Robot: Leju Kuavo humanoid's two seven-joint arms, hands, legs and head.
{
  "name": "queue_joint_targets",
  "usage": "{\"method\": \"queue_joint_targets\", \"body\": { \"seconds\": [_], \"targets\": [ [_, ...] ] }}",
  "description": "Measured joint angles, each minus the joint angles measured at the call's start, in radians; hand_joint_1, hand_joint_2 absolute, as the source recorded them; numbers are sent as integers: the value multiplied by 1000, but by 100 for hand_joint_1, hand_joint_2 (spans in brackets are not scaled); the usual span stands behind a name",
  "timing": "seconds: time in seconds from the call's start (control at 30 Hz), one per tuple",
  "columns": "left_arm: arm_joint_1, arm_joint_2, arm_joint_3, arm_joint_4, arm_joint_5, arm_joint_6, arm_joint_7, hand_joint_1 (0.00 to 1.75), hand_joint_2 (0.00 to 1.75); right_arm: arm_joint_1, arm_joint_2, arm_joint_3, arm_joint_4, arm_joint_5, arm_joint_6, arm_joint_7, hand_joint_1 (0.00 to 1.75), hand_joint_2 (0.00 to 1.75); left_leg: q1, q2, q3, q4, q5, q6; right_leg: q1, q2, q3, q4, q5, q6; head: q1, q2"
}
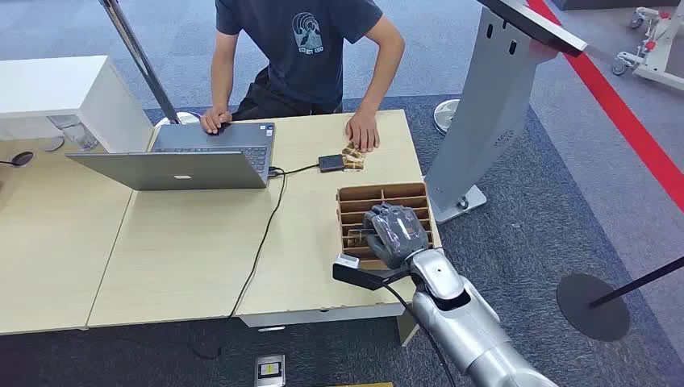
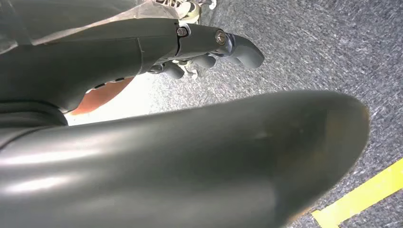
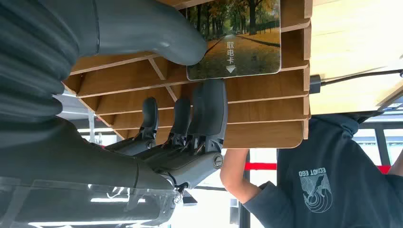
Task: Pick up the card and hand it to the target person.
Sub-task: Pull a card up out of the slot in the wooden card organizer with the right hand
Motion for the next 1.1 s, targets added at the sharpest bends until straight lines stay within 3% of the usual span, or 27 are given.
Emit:
{"method": "queue_joint_targets", "body": {
  "seconds": [0.37,0.73,1.1],
  "targets": [
    [2,0,1,0,1,0,2,0,0,2,3,3,2,2,2,-1,102,175,0,0,0,0,0,0,0,1,0,0,1,0,0,0],
    [6,1,4,0,6,3,-1,0,0,-2,8,2,5,0,6,-4,80,175,0,1,0,0,0,0,0,1,0,0,0,0,0,0],
    [5,2,2,0,5,4,-2,0,0,-3,7,0,11,-1,3,-8,93,175,0,1,0,0,0,0,0,1,0,0,0,0,0,0]
  ]
}}
